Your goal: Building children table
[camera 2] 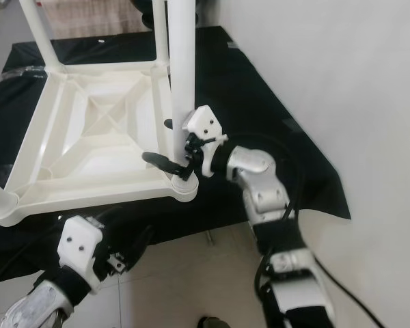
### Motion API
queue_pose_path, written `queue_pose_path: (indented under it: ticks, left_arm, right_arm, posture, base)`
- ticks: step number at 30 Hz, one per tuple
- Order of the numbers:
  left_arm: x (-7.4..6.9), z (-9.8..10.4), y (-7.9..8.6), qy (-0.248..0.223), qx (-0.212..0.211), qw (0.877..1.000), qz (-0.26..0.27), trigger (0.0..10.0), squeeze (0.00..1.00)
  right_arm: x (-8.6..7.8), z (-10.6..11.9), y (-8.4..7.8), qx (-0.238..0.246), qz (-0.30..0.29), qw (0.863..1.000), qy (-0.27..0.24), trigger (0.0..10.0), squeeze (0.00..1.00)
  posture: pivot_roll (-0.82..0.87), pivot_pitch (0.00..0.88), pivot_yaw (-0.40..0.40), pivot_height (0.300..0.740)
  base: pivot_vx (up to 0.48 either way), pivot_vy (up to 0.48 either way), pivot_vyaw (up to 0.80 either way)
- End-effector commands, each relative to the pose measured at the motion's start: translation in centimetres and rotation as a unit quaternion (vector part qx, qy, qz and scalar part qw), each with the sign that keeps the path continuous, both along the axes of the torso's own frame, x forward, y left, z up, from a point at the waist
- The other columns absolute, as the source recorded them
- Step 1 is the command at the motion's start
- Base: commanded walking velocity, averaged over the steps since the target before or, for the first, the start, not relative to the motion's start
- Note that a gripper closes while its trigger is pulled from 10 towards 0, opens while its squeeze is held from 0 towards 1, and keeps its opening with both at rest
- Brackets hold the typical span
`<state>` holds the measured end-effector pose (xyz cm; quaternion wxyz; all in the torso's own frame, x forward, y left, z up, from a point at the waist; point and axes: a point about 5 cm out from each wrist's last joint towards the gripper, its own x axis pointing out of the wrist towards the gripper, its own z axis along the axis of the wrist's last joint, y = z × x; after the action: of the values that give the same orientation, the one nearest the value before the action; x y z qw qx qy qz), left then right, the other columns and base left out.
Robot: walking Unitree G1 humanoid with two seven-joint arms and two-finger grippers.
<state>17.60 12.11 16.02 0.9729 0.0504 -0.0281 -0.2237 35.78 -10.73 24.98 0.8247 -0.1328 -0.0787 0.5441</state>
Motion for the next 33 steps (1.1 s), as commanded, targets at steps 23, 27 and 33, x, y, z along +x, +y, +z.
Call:
queue_pose_path:
  ticks: [23, 27, 33]
  left_arm:
    - [-3.1, 0.6, -0.2, 0.038, 0.002, 0.999, -0.011, 10.0, 0.00]
    - [-2.4, 0.3, -0.3, 0.036, 0.000, 0.999, -0.008, 10.0, 0.00]
    - [-1.1, -0.1, -0.5, 0.027, -0.001, 1.000, -0.002, 10.0, 0.00]
  right_arm:
    - [2.2, 2.6, -1.3, 0.020, 0.117, 0.992, 0.044, 0.0, 0.00]
    - [3.1, 2.8, -2.6, 0.022, 0.012, 1.000, -0.013, 0.0, 0.00]
    - [2.5, 1.1, -3.3, 0.073, -0.165, 0.983, -0.040, 0.0, 0.00]
  posture:
    - [0.14, 0.333, -0.047, 0.740]
    - [0.11, 0.295, -0.070, 0.740]
    - [0.09, 0.257, -0.085, 0.740]
  base:
    - [0.000, 0.000, 0.00]
    - [0.000, 0.000, 0.00]
    - [0.000, 0.000, 0.00]
